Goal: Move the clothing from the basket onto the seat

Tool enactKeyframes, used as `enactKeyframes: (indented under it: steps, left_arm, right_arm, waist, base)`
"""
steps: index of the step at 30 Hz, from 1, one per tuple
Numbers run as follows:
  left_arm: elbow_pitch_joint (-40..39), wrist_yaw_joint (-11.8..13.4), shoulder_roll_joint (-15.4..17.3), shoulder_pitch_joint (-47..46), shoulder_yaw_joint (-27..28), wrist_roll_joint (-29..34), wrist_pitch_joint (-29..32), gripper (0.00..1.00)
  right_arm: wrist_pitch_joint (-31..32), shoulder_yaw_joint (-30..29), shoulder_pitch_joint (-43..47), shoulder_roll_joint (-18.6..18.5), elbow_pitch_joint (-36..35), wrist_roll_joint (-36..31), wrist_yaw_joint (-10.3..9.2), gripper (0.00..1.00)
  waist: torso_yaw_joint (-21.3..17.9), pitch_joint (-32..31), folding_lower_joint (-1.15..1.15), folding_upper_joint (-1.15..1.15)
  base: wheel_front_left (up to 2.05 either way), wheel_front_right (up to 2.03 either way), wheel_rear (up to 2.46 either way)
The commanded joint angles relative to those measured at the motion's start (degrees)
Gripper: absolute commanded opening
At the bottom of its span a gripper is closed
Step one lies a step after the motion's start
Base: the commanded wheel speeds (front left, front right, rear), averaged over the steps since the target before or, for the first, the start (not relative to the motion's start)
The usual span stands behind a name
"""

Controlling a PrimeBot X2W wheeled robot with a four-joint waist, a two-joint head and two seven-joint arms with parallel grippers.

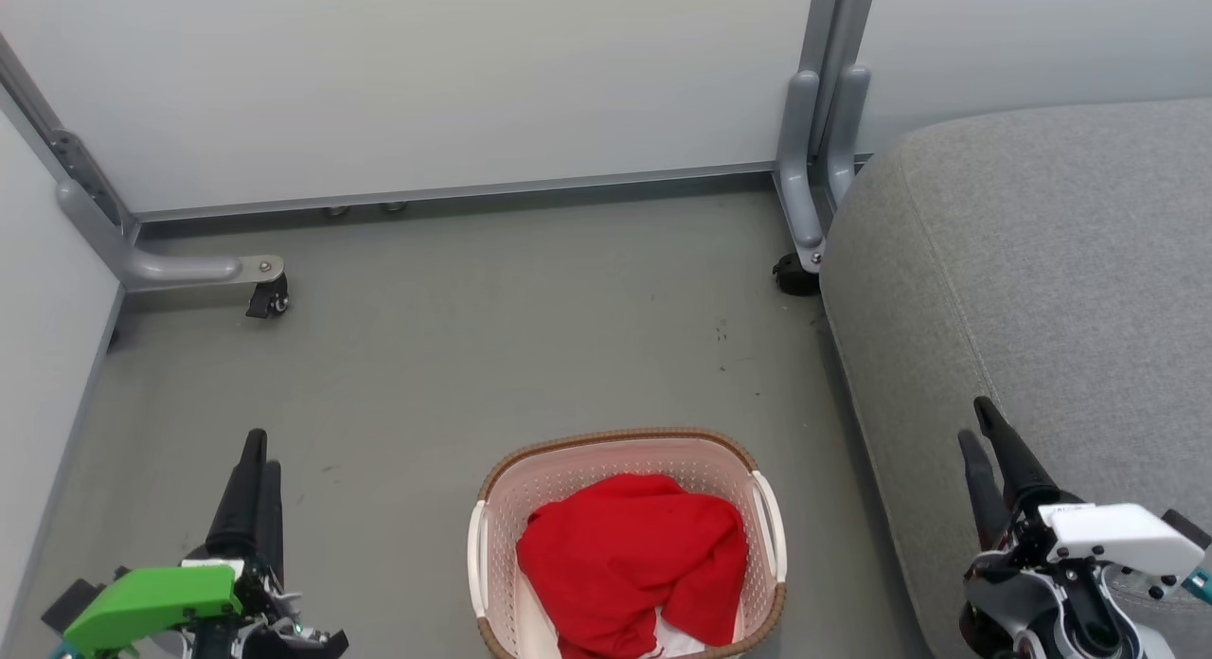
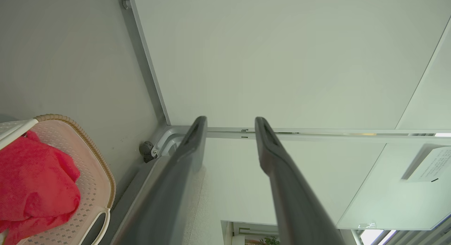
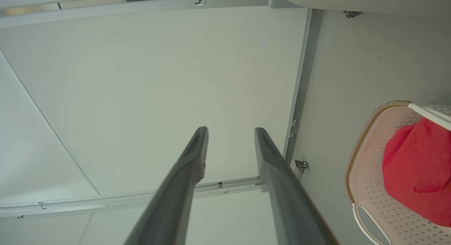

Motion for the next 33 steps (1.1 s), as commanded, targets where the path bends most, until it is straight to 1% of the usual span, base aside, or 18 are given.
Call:
enactKeyframes:
  steps: [1,5,8,13,20,27,33]
  left_arm:
    - [0.1,0.0,0.0,0.2,-0.1,0.0,-0.1,1.00]
    - [-0.5,0.0,0.1,0.4,-1.2,0.8,-1.2,1.00]
    - [-0.7,0.0,0.5,0.4,-1.8,2.9,-2.2,1.00]
    - [-2.1,0.0,0.2,0.6,-0.7,8.7,-3.6,1.00]
    - [-4.3,-0.1,0.1,1.3,-0.7,18.2,-5.4,1.00]
    - [-5.2,-0.1,0.2,2.6,-1.7,27.1,-7.0,1.00]
    - [-5.9,-0.1,0.2,3.5,-3.1,33.9,-8.3,1.00]
  right_arm:
    - [-0.1,0.1,0.2,0.0,0.1,0.0,0.00,1.00]
    - [-1.3,1.5,0.6,-0.2,-0.4,-1.3,0.00,1.00]
    - [-2.2,2.5,0.7,-0.6,-0.4,-3.7,0.00,1.00]
    - [-3.6,3.4,1.1,-0.9,-1.0,-11.8,0.01,1.00]
    - [-5.4,4.2,2.0,-0.7,-3.4,-23.6,0.01,1.00]
    - [-7.0,5.9,3.0,-0.9,-3.9,-31.5,0.01,1.00]
    - [-8.4,5.5,4.0,-0.6,-4.0,-37.6,0.01,1.00]
  waist:
    - [0.0,0.0,0.00,0.00]
    - [0.0,0.0,0.00,0.00]
    - [0.0,0.0,0.00,0.00]
    - [0.1,0.1,0.00,0.00]
    - [0.2,0.1,0.00,0.00]
    - [0.1,-0.2,0.00,0.00]
    - [0.1,-0.4,0.00,0.00]
  base:
    - [0.00,0.00,0.00]
    - [0.00,0.00,0.00]
    - [0.00,0.00,0.00]
    - [0.00,0.00,0.00]
    - [0.00,0.00,0.00]
    - [0.00,0.00,0.00]
    - [0.00,0.00,0.00]
